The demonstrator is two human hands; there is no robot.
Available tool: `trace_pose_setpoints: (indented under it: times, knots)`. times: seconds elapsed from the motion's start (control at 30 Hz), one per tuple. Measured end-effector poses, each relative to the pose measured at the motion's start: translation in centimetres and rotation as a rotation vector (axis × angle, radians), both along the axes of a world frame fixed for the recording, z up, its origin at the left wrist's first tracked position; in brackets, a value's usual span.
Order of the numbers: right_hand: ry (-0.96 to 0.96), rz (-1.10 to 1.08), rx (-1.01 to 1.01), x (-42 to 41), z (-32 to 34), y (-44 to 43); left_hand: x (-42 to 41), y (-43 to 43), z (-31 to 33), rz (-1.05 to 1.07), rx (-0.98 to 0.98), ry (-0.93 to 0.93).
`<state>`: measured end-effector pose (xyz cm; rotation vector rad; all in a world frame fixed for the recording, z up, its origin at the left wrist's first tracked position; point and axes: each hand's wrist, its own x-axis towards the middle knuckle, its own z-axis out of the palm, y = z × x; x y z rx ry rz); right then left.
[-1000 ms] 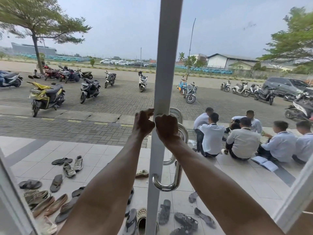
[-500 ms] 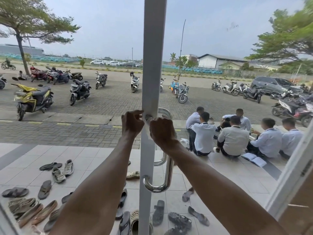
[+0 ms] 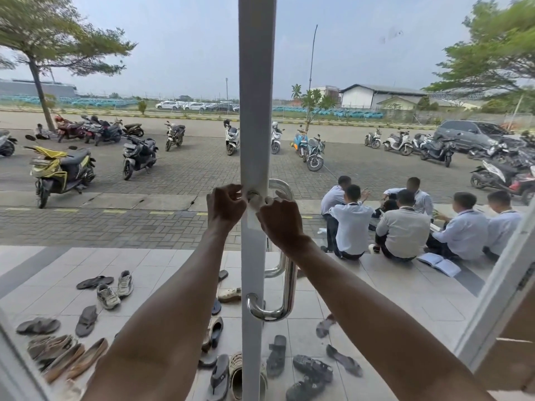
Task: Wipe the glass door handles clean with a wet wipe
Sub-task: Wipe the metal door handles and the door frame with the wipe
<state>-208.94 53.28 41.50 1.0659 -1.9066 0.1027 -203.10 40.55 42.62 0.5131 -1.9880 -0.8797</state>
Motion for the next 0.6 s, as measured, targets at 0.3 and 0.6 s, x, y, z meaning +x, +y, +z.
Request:
trace_pose_setpoints:
  times: [0.3, 0.6]
  knots:
    - [-0.201, 0.013, -0.363, -1.1, -3.4, 5.0, 0.3, 1.5, 0.5, 0.017, 0.073, -0.045]
    - [-0.288, -0.013, -0.268, -0.1, -1.3, 3.4, 0.3, 1.9, 1.2, 0.043, 0.146, -0.089]
